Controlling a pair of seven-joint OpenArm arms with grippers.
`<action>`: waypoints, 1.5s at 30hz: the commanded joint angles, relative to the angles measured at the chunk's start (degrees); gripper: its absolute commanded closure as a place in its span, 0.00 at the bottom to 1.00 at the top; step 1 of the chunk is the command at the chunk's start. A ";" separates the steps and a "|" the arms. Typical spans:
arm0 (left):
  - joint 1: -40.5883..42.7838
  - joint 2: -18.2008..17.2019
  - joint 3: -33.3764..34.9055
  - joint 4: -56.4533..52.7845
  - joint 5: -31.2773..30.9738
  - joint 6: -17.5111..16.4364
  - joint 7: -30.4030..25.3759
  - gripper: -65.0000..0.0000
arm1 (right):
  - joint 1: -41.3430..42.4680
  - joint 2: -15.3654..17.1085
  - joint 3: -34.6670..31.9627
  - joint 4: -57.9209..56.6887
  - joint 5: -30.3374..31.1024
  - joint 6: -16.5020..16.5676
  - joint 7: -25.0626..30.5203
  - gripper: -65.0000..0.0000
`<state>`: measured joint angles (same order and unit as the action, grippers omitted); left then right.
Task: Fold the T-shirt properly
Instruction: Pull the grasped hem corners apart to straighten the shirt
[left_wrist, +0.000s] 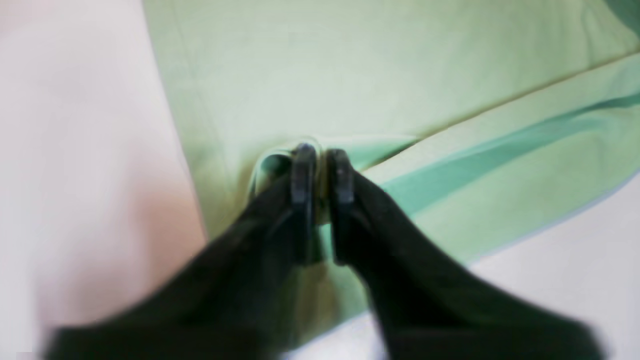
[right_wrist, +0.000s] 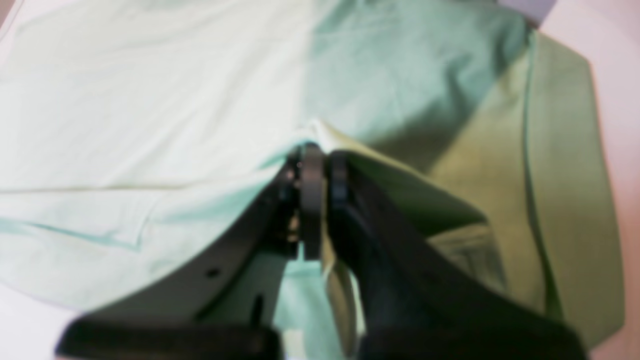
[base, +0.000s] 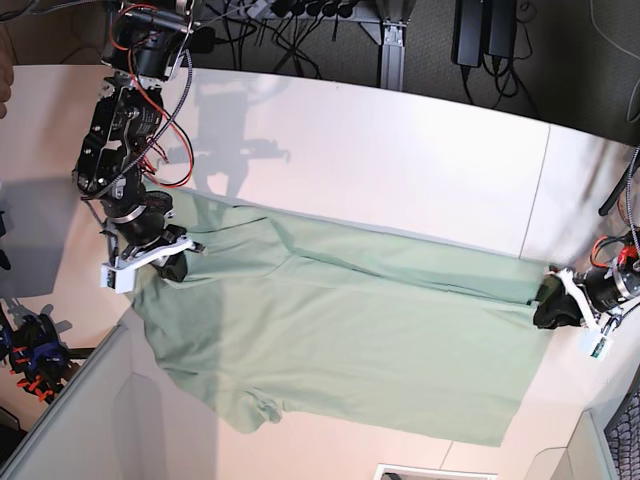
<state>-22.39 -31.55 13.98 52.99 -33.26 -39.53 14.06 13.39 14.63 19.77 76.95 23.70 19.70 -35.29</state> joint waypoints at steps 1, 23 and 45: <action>-1.75 -0.96 -0.39 0.72 -0.50 -0.47 -1.84 0.65 | 1.40 0.87 -0.15 0.37 0.70 0.20 1.92 1.00; 12.31 -0.96 -24.59 10.75 -25.18 -0.47 23.67 0.39 | -7.96 -0.90 25.07 9.27 7.61 -0.44 -13.77 0.39; 17.73 5.49 -26.01 10.56 -20.22 10.67 20.20 0.39 | -5.64 -9.46 28.96 -1.49 11.19 -0.39 -8.85 0.39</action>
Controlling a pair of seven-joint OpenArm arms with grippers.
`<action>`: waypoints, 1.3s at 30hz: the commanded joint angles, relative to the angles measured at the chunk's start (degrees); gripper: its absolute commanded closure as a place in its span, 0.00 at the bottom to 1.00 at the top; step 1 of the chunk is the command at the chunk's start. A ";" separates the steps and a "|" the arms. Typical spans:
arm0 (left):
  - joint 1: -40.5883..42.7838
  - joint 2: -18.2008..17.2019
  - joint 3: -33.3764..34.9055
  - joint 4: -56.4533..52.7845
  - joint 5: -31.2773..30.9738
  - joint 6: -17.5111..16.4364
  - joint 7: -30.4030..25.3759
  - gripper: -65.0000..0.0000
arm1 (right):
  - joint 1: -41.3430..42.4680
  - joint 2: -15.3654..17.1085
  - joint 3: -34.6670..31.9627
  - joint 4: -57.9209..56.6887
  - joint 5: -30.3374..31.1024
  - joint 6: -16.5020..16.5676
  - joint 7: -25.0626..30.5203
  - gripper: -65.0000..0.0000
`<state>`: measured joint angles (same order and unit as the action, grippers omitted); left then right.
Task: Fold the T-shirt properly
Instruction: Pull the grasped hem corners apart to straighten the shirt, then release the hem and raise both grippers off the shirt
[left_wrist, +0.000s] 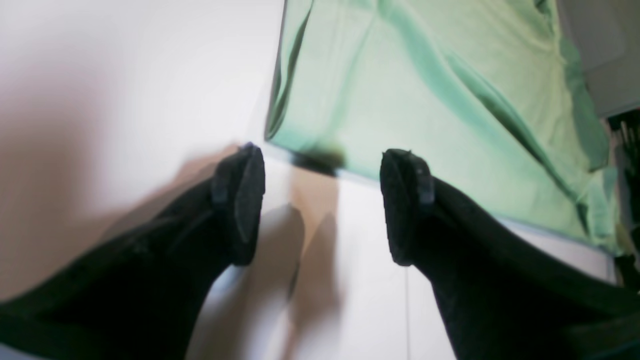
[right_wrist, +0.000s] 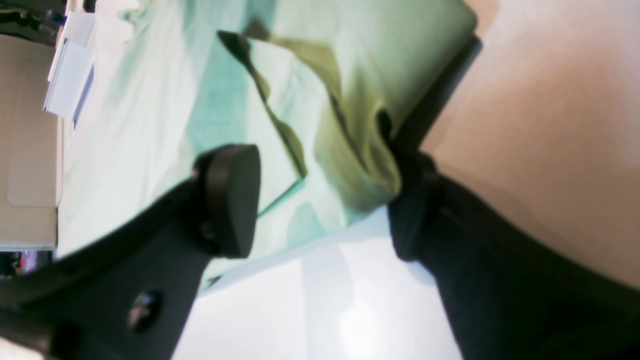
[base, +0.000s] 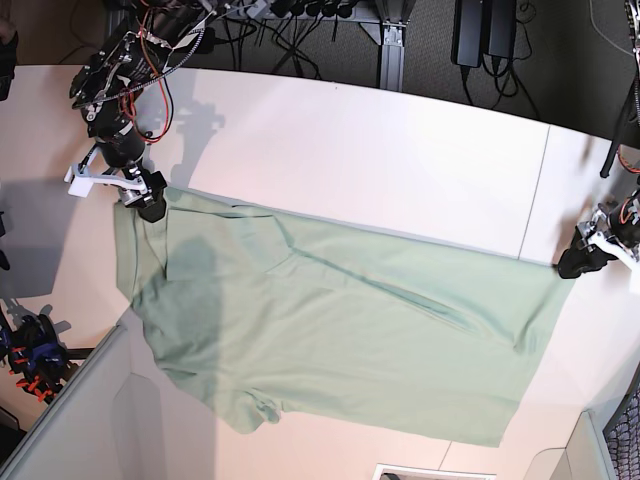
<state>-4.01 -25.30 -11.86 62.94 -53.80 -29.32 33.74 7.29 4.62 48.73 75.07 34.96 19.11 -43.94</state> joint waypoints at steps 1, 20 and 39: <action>-0.83 -0.17 -0.17 0.57 1.22 1.51 0.28 0.39 | 0.46 0.57 0.00 0.39 -0.13 0.20 -0.22 0.39; -4.72 5.29 0.70 -1.22 12.20 7.67 -2.43 1.00 | 0.48 0.61 0.00 0.39 -0.09 0.24 1.07 0.99; 5.90 -7.13 0.68 12.17 -1.09 -10.40 3.87 1.00 | -11.78 4.83 0.00 12.11 4.52 2.62 -4.79 1.00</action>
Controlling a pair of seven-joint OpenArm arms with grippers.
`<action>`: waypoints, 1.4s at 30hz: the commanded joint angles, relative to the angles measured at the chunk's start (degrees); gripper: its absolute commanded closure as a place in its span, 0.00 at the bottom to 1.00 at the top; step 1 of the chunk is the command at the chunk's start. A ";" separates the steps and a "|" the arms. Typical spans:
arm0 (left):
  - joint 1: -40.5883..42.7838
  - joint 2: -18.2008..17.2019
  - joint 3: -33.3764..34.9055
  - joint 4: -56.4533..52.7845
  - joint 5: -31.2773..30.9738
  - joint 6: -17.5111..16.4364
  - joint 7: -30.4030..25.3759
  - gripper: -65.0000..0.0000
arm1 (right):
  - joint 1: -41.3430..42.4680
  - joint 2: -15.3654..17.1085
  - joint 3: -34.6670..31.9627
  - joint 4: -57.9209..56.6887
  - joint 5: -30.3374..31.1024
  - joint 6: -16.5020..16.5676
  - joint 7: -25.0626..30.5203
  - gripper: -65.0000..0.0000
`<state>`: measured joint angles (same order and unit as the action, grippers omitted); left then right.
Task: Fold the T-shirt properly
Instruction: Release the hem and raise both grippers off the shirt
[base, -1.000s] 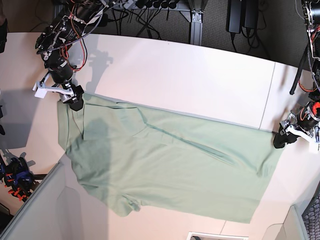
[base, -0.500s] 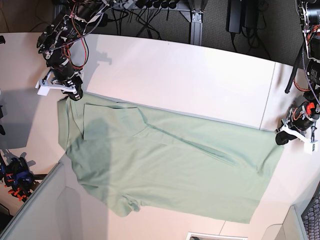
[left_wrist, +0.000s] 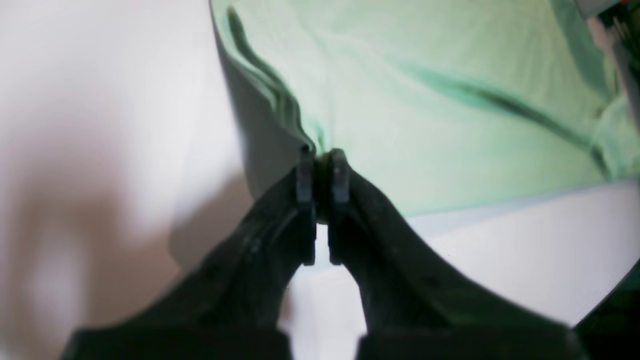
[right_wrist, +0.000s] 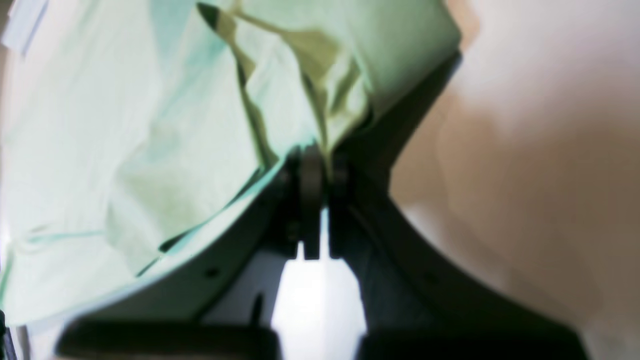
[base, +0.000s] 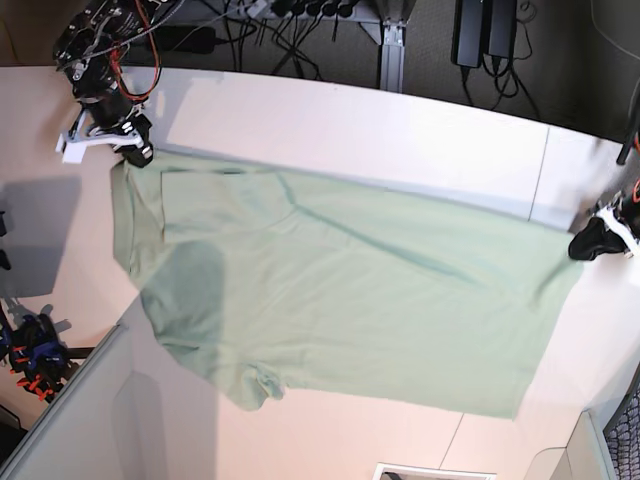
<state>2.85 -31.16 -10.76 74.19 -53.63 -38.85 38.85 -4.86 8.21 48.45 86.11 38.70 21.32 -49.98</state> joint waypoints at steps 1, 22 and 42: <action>0.63 -1.97 -0.42 2.29 -1.46 -0.87 -1.22 1.00 | -0.76 1.66 0.28 1.57 0.83 0.42 1.22 1.00; 20.41 -3.26 -5.25 12.96 -3.17 -1.11 -1.11 1.00 | -15.87 6.23 0.35 7.17 1.40 0.37 0.90 1.00; 22.43 -3.32 -16.24 15.17 -4.35 -1.15 0.04 0.51 | -16.13 6.25 1.92 7.17 -1.18 0.35 2.12 0.51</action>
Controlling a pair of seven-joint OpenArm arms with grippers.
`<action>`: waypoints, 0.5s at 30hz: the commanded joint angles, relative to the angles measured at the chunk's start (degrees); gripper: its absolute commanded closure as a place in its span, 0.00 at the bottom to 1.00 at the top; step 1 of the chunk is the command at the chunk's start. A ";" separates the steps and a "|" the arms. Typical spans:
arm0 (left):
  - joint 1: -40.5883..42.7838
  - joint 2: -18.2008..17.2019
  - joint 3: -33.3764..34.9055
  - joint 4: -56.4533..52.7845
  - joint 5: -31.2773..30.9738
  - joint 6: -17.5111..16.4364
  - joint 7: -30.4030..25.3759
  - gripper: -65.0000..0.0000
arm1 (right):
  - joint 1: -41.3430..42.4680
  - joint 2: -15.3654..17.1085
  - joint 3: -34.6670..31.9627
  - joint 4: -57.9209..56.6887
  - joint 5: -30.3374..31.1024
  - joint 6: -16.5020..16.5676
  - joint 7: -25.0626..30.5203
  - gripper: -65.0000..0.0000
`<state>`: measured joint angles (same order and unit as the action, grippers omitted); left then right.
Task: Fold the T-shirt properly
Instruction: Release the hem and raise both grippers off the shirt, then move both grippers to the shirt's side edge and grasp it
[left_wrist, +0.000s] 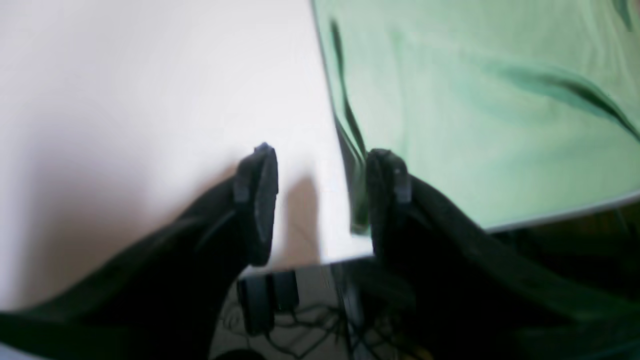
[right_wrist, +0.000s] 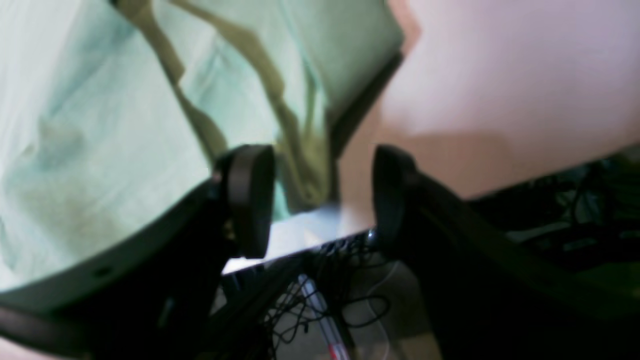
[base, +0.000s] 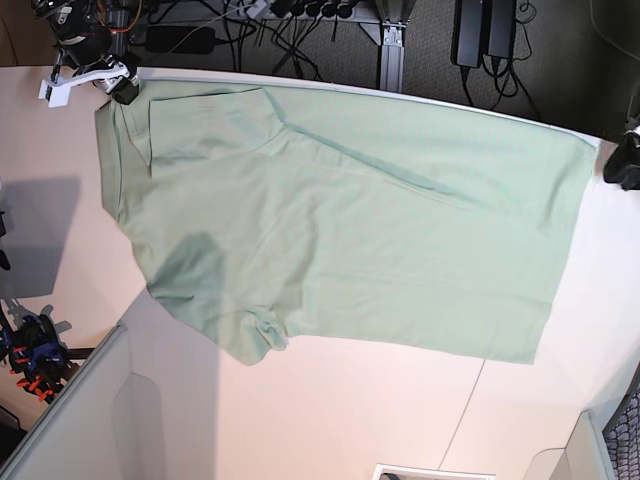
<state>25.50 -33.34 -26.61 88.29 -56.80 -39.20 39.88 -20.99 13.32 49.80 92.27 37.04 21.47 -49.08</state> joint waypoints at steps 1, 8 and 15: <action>-0.22 -1.44 -1.75 1.75 -1.60 -0.80 -0.98 0.51 | 0.02 1.14 0.83 1.01 0.48 0.17 1.36 0.51; -5.95 -3.85 -3.08 5.07 -1.64 -0.80 -4.35 0.51 | 0.50 1.16 1.14 1.05 0.44 0.20 1.95 0.52; -27.06 -3.78 11.50 -3.39 12.46 4.35 -11.08 0.51 | 1.55 1.16 1.14 1.05 0.44 0.20 2.16 0.52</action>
<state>-1.02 -35.86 -14.17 83.94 -43.05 -34.87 29.95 -19.66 13.41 50.46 92.27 36.75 21.47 -48.10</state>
